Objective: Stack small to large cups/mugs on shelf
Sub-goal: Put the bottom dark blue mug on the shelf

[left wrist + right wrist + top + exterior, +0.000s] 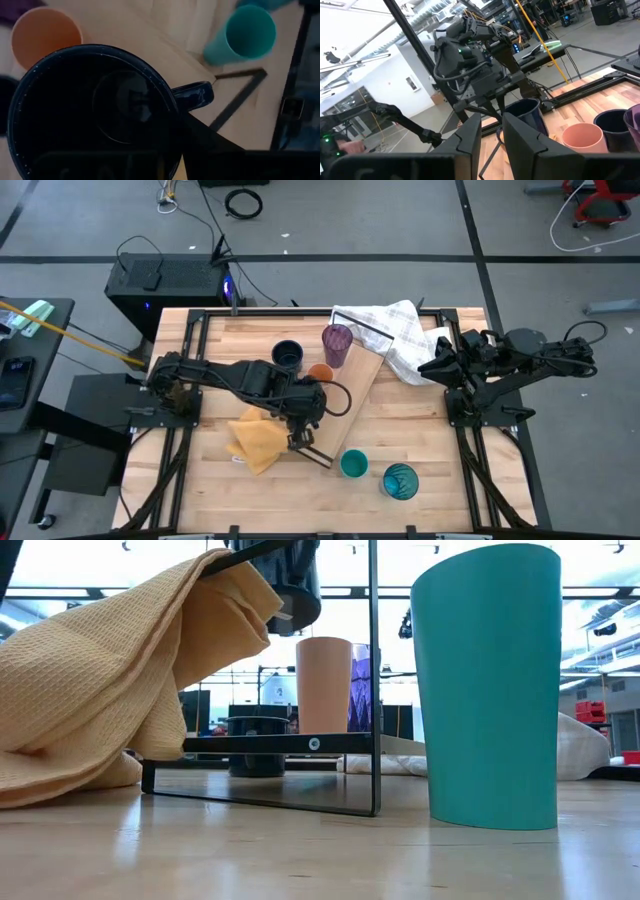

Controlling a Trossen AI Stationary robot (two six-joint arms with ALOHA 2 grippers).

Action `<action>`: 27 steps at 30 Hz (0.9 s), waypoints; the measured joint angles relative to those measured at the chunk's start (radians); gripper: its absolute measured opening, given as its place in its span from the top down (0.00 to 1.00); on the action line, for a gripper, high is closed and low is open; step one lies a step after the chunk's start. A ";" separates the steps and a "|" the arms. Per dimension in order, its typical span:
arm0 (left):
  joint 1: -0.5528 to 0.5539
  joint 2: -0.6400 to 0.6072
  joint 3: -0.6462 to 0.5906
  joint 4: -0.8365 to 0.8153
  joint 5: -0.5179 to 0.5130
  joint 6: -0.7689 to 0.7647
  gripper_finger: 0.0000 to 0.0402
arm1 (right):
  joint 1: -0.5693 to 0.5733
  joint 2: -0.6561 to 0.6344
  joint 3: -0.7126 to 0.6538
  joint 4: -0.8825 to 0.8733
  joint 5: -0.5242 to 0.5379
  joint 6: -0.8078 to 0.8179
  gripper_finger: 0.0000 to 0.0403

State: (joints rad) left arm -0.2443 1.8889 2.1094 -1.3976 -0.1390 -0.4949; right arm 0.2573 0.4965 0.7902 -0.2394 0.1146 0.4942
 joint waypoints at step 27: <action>-0.007 0.030 -0.024 0.011 -0.101 -0.272 0.92 | 0.000 0.000 0.000 0.002 0.000 -0.001 0.78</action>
State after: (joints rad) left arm -0.2518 1.9186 2.0850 -1.3870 -0.2399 -0.7664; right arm 0.2575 0.4965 0.7902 -0.2375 0.1146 0.4934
